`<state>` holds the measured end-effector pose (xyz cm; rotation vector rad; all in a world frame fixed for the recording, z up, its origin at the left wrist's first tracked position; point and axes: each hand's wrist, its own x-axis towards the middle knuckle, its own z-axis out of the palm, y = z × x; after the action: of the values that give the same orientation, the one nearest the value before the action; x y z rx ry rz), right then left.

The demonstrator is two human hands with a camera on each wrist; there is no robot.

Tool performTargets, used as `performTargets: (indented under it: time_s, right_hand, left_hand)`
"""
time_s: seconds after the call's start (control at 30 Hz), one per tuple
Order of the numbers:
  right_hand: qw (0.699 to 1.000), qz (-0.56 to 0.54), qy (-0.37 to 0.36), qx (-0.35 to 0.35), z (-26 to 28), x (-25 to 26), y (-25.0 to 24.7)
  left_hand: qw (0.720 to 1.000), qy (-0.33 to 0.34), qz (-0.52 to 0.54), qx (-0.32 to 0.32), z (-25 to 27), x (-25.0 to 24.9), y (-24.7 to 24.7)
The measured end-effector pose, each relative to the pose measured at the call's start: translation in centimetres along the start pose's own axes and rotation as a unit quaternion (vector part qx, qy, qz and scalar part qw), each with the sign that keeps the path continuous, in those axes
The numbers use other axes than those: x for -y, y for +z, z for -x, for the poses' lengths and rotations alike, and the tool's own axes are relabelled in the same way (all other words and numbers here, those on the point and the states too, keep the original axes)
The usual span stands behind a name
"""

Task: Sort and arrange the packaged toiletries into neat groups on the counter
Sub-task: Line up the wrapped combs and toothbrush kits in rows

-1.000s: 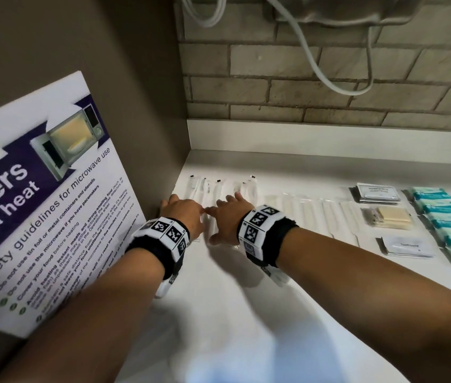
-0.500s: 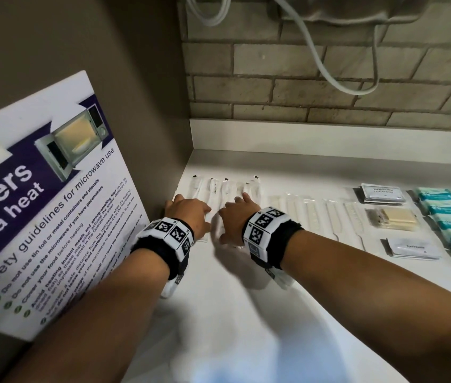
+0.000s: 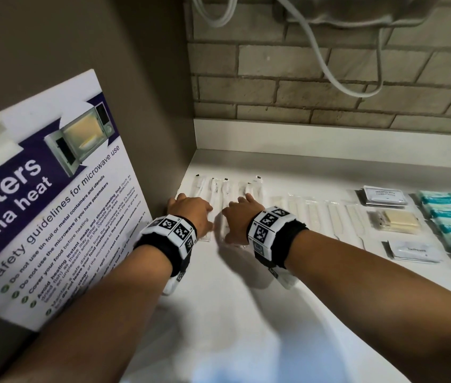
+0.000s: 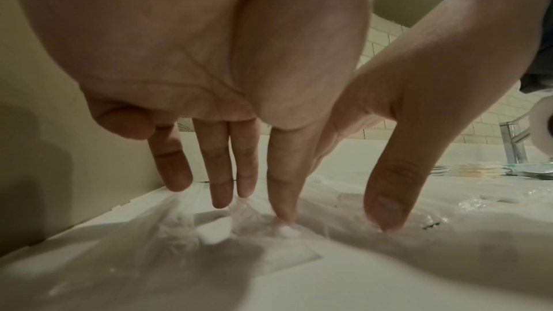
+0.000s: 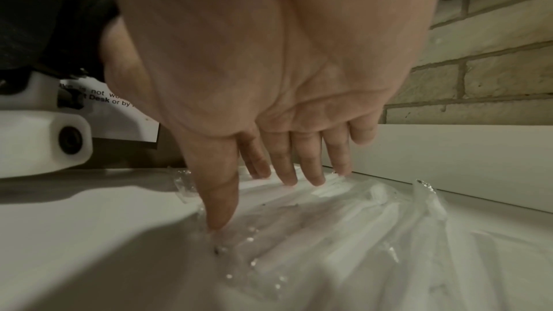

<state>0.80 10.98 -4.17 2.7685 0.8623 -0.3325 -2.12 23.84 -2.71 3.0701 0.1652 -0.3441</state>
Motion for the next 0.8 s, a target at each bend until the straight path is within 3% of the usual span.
performTargets:
  time_s: [0.8]
  right_hand:
    - [1.0,-0.009,0.011,0.015,0.09,0.14,-0.21]
  left_hand:
    - [1.0,0.0,0.009,-0.007,-0.28,0.15,0.14]
